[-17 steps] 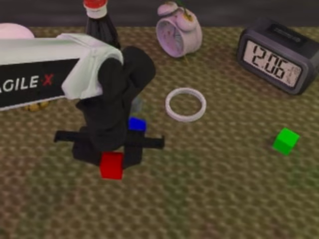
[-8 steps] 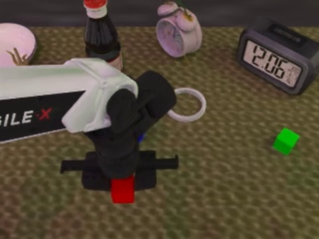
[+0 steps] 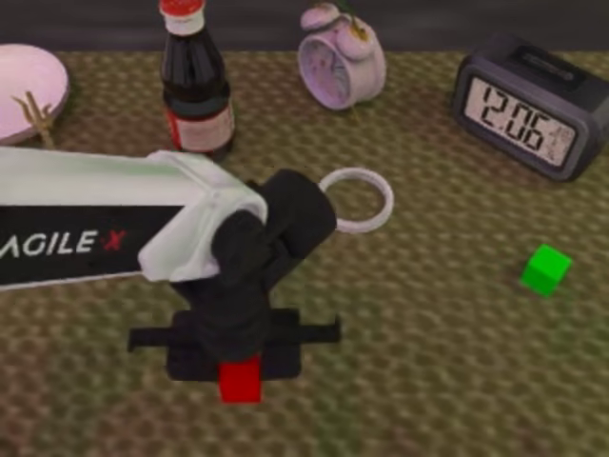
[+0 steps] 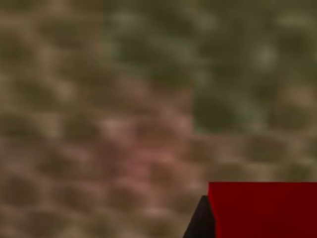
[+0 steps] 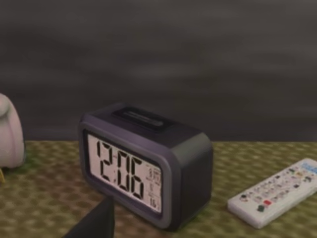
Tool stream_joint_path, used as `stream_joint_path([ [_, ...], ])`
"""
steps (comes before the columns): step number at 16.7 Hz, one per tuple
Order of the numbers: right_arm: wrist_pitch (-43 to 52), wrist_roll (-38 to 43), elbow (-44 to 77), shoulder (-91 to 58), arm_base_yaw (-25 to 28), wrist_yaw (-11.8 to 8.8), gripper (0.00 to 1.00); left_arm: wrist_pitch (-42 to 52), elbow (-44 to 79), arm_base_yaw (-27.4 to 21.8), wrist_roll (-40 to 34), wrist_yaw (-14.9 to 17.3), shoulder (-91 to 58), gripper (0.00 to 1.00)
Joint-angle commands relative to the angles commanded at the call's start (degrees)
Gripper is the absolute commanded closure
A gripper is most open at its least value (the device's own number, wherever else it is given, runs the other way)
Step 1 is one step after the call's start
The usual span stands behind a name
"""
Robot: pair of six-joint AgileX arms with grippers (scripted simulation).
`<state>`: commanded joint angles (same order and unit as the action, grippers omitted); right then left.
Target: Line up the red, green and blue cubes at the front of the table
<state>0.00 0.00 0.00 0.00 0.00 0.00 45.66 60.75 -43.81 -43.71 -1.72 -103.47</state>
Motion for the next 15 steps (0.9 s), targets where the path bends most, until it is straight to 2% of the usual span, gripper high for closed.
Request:
stream_joint_path([
  [3, 0.0, 0.0, 0.0, 0.0, 0.0, 0.0, 0.0, -6.04, -3.31, -0.08, 0.01, 0.0, -2.6, 1.0],
  [8, 0.0, 0.0, 0.0, 0.0, 0.0, 0.0, 0.0, -7.21, -4.07, -0.13, 0.0, -0.01, -3.27, 1.0],
  [15, 0.0, 0.0, 0.0, 0.0, 0.0, 0.0, 0.0, -7.21, -4.07, -0.13, 0.0, -0.01, -3.27, 0.47],
])
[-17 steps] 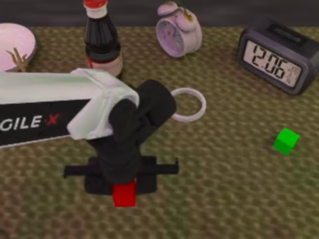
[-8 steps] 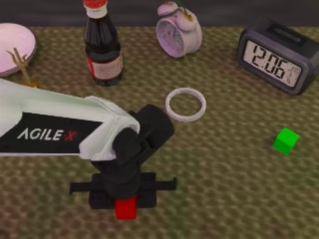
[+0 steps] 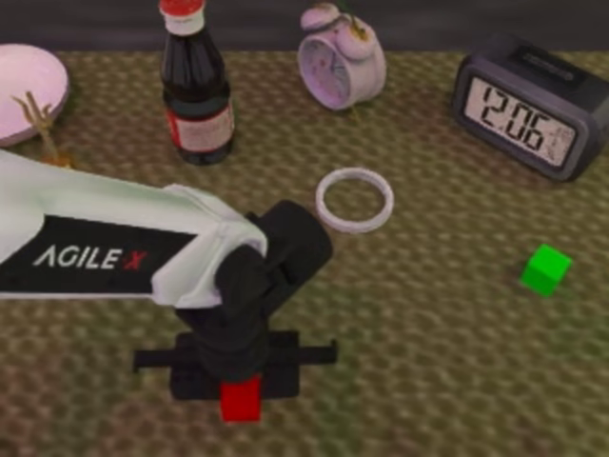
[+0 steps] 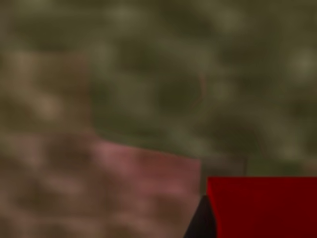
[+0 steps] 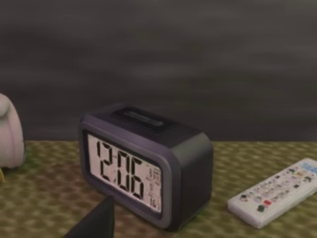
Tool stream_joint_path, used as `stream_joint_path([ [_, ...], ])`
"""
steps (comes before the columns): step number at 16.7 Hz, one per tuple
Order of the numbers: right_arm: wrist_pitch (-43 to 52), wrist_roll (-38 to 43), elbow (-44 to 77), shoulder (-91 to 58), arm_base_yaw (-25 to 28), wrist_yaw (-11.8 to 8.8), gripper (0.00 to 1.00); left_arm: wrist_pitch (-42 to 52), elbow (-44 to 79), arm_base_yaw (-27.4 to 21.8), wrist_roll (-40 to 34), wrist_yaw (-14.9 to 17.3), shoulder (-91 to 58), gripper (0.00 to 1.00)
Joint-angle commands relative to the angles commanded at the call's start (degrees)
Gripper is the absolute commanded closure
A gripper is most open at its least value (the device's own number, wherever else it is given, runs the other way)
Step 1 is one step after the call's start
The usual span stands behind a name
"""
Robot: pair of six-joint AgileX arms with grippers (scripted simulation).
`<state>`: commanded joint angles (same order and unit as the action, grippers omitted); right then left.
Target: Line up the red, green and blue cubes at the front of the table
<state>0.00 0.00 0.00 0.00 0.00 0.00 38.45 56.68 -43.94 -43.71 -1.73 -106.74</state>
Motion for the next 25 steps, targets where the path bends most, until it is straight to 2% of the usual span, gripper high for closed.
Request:
stream_joint_path([
  [6, 0.0, 0.0, 0.0, 0.0, 0.0, 0.0, 0.0, 0.0, 0.0, 0.0, 0.0, 0.0, 0.0, 0.02],
  [7, 0.0, 0.0, 0.0, 0.0, 0.0, 0.0, 0.0, 0.0, 0.0, 0.0, 0.0, 0.0, 0.0, 0.0],
  [17, 0.0, 0.0, 0.0, 0.0, 0.0, 0.0, 0.0, 1.0, 0.65, -0.06, -0.01, -0.01, 0.47, 0.0],
  [25, 0.0, 0.0, 0.0, 0.0, 0.0, 0.0, 0.0, 15.8, 8.01, 0.65, -0.63, -0.04, 7.71, 0.0],
])
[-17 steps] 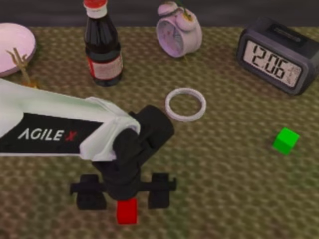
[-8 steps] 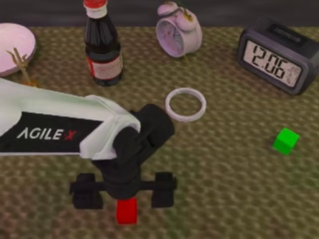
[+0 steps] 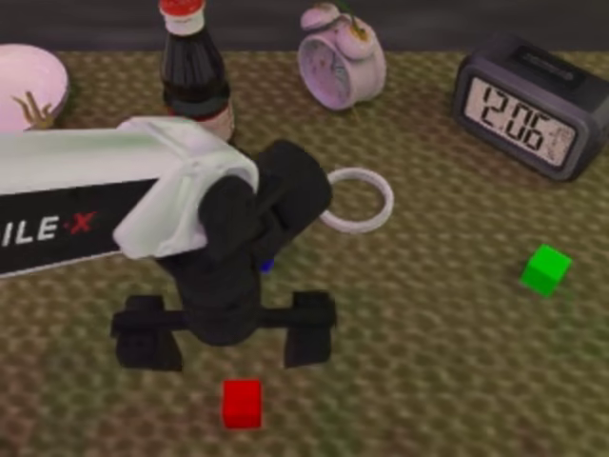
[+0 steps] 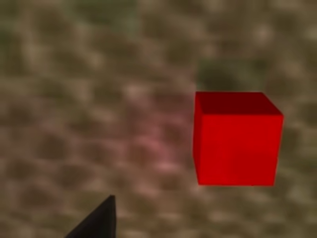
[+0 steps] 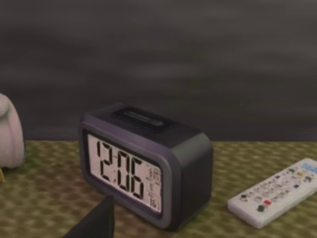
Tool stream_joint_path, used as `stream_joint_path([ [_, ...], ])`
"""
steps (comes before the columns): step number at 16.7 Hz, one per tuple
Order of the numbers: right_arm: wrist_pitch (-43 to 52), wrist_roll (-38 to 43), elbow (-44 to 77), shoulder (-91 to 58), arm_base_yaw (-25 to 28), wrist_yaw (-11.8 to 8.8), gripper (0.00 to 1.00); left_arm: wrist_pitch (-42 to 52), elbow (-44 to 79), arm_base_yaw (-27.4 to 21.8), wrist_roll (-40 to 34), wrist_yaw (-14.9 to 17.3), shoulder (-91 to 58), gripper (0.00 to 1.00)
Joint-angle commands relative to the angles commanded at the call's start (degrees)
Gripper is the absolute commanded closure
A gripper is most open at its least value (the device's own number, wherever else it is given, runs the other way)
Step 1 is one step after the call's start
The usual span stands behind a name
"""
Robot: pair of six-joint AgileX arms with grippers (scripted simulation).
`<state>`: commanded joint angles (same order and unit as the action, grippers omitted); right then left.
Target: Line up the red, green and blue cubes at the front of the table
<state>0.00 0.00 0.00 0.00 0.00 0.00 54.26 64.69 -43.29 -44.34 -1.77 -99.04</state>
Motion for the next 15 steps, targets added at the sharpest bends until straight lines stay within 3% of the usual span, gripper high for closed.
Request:
stream_joint_path([
  [8, 1.98, -1.37, 3.39, -3.54, 0.28, 0.11, 0.0, -2.02, -2.29, 1.2, 0.91, -0.19, 3.32, 0.0],
  [15, 16.63, -11.27, 25.16, -31.48, 2.93, 0.18, 0.0, -14.16, -21.4, 13.15, 8.41, -0.54, 26.06, 0.0],
])
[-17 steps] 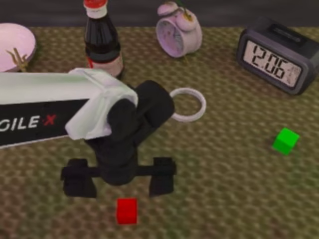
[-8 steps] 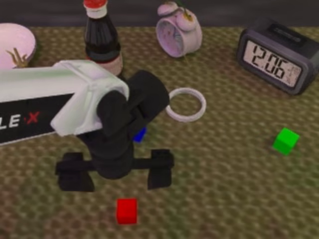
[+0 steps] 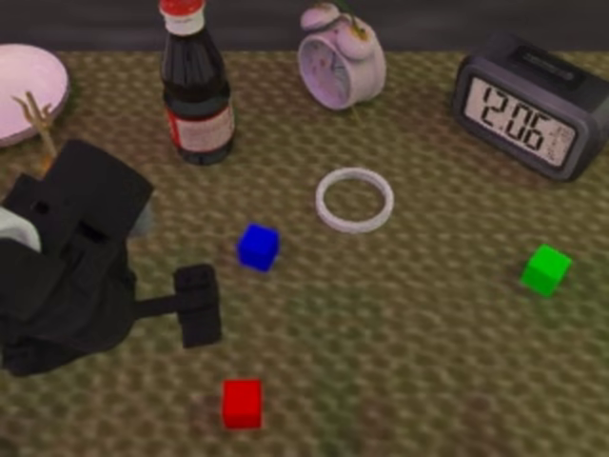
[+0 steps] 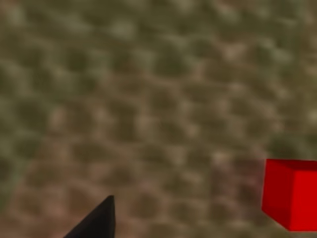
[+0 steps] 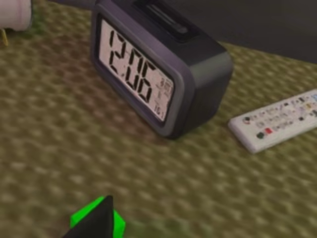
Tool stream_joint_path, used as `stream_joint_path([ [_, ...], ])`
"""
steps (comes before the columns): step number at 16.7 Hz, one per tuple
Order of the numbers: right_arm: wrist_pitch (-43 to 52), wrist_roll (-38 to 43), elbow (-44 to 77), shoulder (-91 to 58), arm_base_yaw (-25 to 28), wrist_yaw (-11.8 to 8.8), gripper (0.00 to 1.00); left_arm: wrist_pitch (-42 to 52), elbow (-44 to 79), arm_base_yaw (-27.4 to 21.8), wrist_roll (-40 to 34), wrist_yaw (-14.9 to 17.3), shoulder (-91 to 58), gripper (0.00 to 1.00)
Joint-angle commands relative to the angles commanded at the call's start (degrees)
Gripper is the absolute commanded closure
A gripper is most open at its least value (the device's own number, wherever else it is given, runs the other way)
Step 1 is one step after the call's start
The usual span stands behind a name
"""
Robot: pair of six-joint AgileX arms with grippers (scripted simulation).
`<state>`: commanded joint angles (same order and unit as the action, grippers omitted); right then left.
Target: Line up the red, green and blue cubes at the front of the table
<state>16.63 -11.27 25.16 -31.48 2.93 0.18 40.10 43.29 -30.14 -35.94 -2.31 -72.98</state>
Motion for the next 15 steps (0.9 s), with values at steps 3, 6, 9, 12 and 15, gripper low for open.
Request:
stream_joint_path([
  [3, 8.58, -5.8, 12.24, -17.26, 1.66, -0.06, 0.0, -6.01, -11.94, 6.84, 5.7, 0.09, 13.19, 0.0],
  [6, 17.59, -11.91, 25.15, -35.79, 3.4, -0.11, 0.0, -12.43, -23.42, 13.6, 12.47, 0.34, 27.29, 0.0],
  [9, 25.87, -17.54, 37.09, -53.13, 4.99, -0.14, 0.0, -19.53, -32.64, 19.83, 19.57, 0.81, 41.77, 0.0],
  [12, 33.01, -22.41, 47.54, -68.38, 6.34, -0.13, 0.0, -27.21, -38.69, 25.1, 26.27, 1.45, 55.58, 0.0],
  [15, 38.12, -25.91, 55.11, -79.19, 7.29, -0.11, 0.0, -34.52, -41.96, 28.98, 31.91, 2.01, 66.48, 0.0],
])
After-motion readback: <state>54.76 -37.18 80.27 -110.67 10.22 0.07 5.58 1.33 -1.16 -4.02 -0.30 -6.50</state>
